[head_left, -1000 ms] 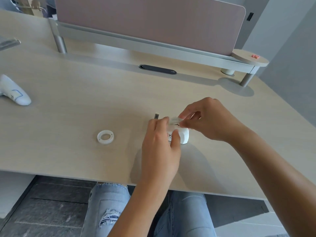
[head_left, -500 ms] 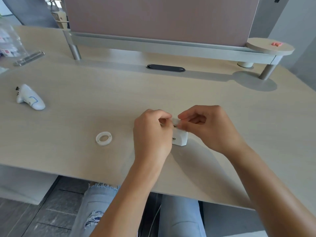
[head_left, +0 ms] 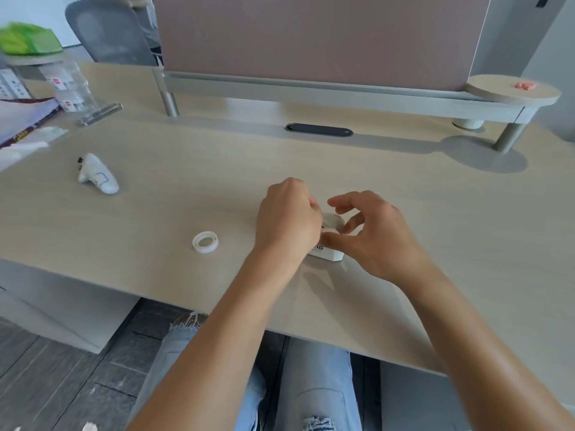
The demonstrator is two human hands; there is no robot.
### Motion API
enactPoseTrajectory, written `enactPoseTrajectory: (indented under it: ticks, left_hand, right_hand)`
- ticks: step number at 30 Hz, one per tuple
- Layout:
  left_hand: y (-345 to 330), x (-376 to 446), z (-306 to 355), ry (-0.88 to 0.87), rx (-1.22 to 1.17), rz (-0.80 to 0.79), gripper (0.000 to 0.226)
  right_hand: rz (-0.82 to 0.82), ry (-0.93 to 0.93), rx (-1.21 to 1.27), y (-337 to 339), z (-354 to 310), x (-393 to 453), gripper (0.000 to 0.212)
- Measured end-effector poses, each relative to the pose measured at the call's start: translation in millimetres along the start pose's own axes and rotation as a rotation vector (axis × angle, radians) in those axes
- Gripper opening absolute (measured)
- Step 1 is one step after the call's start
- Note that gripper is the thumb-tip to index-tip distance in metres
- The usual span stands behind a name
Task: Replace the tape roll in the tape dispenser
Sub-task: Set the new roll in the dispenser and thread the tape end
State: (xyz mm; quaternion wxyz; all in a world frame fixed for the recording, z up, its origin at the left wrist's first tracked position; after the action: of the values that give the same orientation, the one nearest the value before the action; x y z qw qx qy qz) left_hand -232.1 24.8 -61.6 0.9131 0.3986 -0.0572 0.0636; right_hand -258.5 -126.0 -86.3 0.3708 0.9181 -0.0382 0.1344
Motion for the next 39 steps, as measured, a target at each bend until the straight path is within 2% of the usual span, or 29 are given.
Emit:
enactPoseTrajectory:
  ticks: [3, 8, 10, 15, 19, 23, 30, 35, 39]
  left_hand:
    - [3.6, 5.0, 5.1, -0.030, 0.052, -0.068, 0.025]
    - [12.5, 11.9, 7.7, -0.023, 0.047, -0.139, 0.024]
    - [14.4, 15.0, 5.3, -0.017, -0.001, -0.155, 0.020]
    - [18.2, 21.3, -3.0, -0.023, -0.147, -0.273, 0.027]
    - [17.5, 20.6, -9.2, -0.023, -0.239, -0.309, 0.028]
    - [19.9, 20.7, -16.4, -0.051, -0.282, -0.265, 0.028]
    - [29.8, 22.7, -47.6, 0.019, -0.414, -0.100, 0.022]
    - [18.7, 22.7, -68.9, 0.158, -0.644, -0.106, 0.022]
    - [15.3, 25.5, -74.6, 0.177, -0.737, -0.106, 0.023]
  right_hand:
    - [-0.029, -0.003, -0.089, -2.9, -2.4, 0.6, 0.064]
    - [-0.043, -0.013, -0.145, -3.0, -5.0, -0.4, 0.063]
    - [-0.050, -0.017, -0.179, -3.9, -6.3, -0.3, 0.063]
    - [-0.023, -0.017, -0.289, -8.9, -13.8, 1.4, 0.071]
    - [-0.023, -0.013, -0.366, -17.6, -19.0, 2.3, 0.070]
    - [-0.035, -0.048, -0.394, -19.2, -17.0, 1.1, 0.063]
    - [-0.037, -0.082, -0.419, -18.5, -21.6, 2.3, 0.058]
    - [-0.021, -0.094, -0.435, -19.3, -22.2, 0.9, 0.057]
    - [-0.018, -0.086, -0.449, -18.8, -23.6, 0.4, 0.057]
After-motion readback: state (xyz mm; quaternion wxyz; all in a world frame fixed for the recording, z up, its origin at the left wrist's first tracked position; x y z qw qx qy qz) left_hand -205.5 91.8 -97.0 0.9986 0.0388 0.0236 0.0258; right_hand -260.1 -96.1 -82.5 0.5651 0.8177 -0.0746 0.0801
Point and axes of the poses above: each hand's wrist, its own x-axis towards the middle knuckle, its own y-axis out of the back of the hand, z = x × y, the point moved 4 cm from there along x, towards the middle knuckle, and after that the axes turned 2 degrees about y, right-handed, at the moved point
